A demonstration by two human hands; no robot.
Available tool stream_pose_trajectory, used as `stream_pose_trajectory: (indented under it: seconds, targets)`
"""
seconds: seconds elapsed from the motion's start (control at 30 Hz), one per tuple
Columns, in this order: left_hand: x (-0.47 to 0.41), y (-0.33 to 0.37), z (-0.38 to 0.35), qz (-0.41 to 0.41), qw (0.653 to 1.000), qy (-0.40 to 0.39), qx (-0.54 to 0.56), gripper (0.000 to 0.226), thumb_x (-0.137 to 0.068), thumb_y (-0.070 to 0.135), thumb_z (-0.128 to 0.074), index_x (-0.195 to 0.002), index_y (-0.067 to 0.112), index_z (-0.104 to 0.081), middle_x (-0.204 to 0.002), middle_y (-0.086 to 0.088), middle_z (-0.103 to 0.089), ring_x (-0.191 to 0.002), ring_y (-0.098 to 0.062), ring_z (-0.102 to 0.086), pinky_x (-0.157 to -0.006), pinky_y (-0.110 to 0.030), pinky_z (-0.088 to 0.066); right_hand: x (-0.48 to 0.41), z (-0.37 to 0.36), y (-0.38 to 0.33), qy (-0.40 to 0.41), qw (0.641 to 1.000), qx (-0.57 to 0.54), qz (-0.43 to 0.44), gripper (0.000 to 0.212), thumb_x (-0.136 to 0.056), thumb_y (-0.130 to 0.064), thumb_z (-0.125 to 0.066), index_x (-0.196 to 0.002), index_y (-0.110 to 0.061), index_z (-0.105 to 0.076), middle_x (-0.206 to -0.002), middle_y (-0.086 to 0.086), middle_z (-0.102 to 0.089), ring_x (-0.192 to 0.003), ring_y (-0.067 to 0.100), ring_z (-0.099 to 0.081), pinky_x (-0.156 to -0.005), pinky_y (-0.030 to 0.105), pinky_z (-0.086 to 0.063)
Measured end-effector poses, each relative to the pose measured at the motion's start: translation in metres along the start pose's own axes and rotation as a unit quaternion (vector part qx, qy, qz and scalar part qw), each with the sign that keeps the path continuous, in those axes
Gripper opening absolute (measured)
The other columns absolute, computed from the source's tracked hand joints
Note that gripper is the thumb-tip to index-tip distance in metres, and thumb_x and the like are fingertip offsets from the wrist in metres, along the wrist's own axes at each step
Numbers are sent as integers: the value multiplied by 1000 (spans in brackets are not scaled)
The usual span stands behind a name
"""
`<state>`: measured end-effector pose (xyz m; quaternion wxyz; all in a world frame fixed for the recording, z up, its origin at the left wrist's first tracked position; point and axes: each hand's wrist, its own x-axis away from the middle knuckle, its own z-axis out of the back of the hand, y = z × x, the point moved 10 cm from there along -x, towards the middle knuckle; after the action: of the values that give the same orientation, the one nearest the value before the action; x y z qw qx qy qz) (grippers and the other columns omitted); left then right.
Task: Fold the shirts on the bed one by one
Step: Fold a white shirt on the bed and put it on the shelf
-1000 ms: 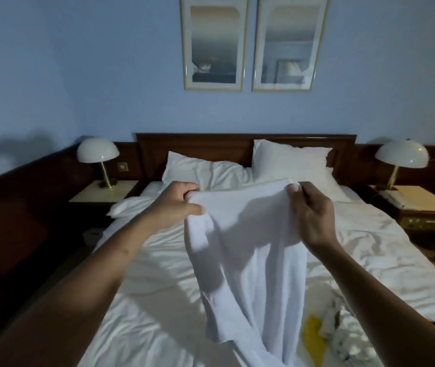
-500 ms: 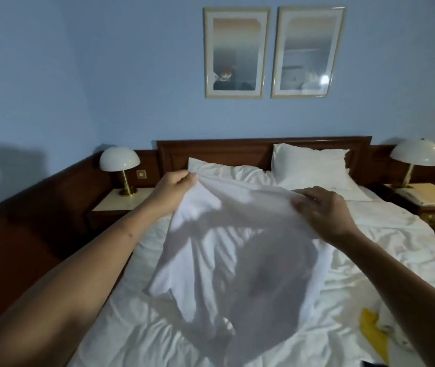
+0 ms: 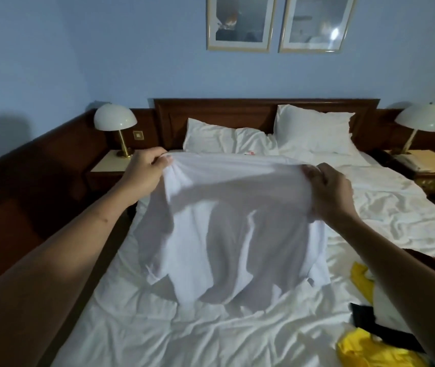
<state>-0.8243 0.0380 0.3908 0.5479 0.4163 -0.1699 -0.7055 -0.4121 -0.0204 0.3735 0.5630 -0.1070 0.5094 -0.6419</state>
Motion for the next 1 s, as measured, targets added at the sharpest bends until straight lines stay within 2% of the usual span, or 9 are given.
stream_pose_trajectory:
  seconds: [0.23, 0.37, 0.47, 0.53, 0.6, 0.7, 0.83, 0.93, 1.0]
  targets:
    - [66, -13, -10, 54, 992, -81, 83, 33, -103, 28, -64, -83, 2, -65, -70, 5, -51, -69, -5, -49, -69, -23, -39, 46, 14, 14, -100, 985, -140, 3, 58, -101, -44, -64, -70, 3, -50, -65, 5, -38, -61, 16, -35, -54, 31, -25]
    - [112, 4, -7, 83, 978, -162, 102, 63, -91, 53, -74, -103, -8, -66, -93, -9, -66, -91, -22, -60, -91, -39, -45, 81, 30, 15, -141, 964, -223, -37, 43, -102, -34, -65, -71, -4, -67, -66, 3, -54, -62, 15, -47, -49, 22, -36]
    - [145, 35, -1, 113, 967, -192, 120, 40, -95, 33, -69, -107, -4, -72, -109, -23, -74, -105, -21, -71, -110, -45, -46, 106, 51, 10, -174, 948, -260, -60, 42, -102, -30, -63, -64, -16, -72, -62, -2, -61, -57, 10, -52, -49, 19, -41]
    - [160, 55, 5, 122, 961, -216, 120, 30, -96, 29, -67, -110, 3, -76, -112, -12, -78, -109, -19, -73, -111, -42, -45, 113, 69, 3, -179, 940, -282, -73, 40, -100, -35, -65, -86, 2, -74, -77, 15, -68, -71, 23, -59, -59, 25, -49]
    - [169, 72, 11, 126, 958, -229, 121, 30, -97, 27, -65, -117, 7, -76, -116, -9, -77, -113, -21, -72, -109, -40, -46, 115, 85, -1, -178, 935, -293, -91, 51, -99, -40, -65, -105, 10, -69, -99, 27, -73, -84, 35, -65, -78, 38, -56]
    - [170, 91, 19, 127, 956, -232, 129, 29, -98, 23, -64, -120, 6, -74, -117, -12, -77, -111, -25, -74, -101, -39, -55, 115, 100, -3, -170, 932, -295, -121, 44, -98, -44, -66, -108, -2, -74, -108, 17, -76, -97, 32, -73, -94, 43, -55]
    - [147, 82, 23, 86, 976, -191, 62, 29, -98, 34, -70, -115, 11, -77, -115, -15, -77, -112, -24, -73, -105, -39, -50, 107, 89, 5, -166, 936, -285, -122, 37, -98, -41, -68, -98, -4, -74, -91, 9, -72, -83, 20, -68, -78, 31, -55]
    - [129, 52, 9, 28, 985, -141, -94, 34, -100, 45, -64, -97, 14, -76, -89, -23, -70, -77, -27, -67, -73, -34, -45, 98, 67, 22, -147, 972, -173, -60, 49, -98, -41, -68, -77, 3, -64, -68, 7, -53, -64, 18, -48, -62, 35, -40]
    - [124, 22, -5, 19, 981, -113, -158, 28, -104, 44, -59, -95, 21, -72, -70, -10, -64, -63, -23, -62, -61, -34, -39, 92, 45, 39, -143, 986, -79, -27, 52, -95, -41, -71, -67, -1, -55, -59, 0, -39, -59, 13, -36, -59, 34, -30]
